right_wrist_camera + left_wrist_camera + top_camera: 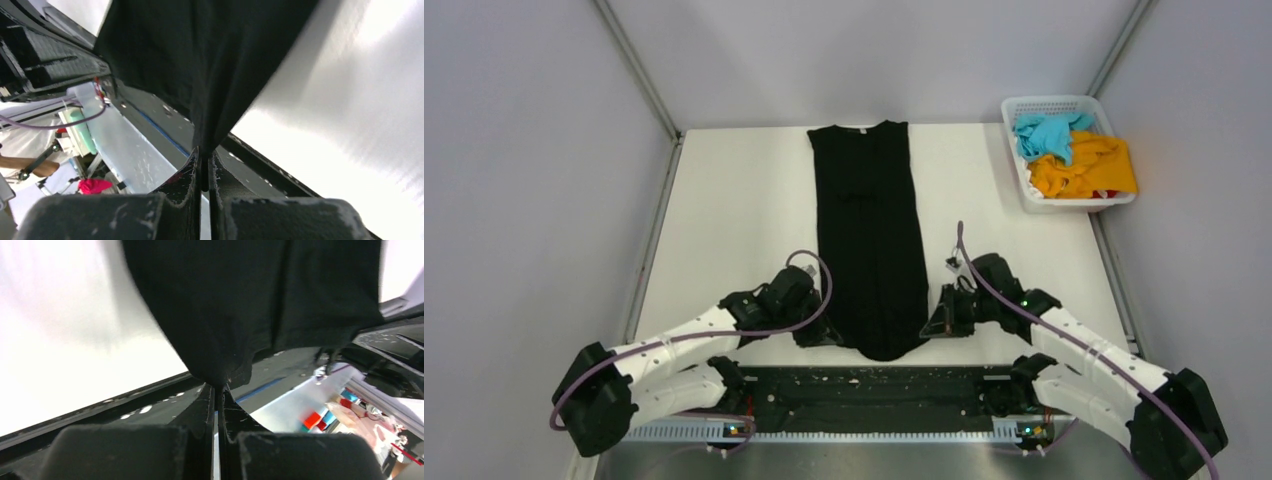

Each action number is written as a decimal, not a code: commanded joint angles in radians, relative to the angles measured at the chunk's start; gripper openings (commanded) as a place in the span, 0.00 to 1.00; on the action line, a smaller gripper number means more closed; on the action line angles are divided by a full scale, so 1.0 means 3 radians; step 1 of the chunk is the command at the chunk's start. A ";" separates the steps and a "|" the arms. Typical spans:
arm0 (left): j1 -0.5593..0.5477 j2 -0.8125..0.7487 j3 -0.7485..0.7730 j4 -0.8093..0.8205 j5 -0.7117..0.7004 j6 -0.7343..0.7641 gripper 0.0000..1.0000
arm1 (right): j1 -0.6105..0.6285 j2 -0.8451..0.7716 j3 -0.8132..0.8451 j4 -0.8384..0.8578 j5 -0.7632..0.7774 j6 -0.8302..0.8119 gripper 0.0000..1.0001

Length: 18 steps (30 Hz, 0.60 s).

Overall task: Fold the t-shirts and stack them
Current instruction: Grab the bottom of the folded rectangular tshirt with both arms, then fold the folded rectangular tshirt in 1/3 of the way

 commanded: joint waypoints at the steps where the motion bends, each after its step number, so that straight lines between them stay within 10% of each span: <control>1: 0.0145 0.0165 0.0531 0.0157 -0.0044 0.0372 0.00 | 0.0025 0.0399 0.0647 0.0103 0.0079 -0.0297 0.00; 18: 0.1146 0.1401 0.1744 0.0672 -0.0120 0.1264 0.00 | -0.0204 0.1710 0.2081 0.0486 0.1215 -0.0894 0.00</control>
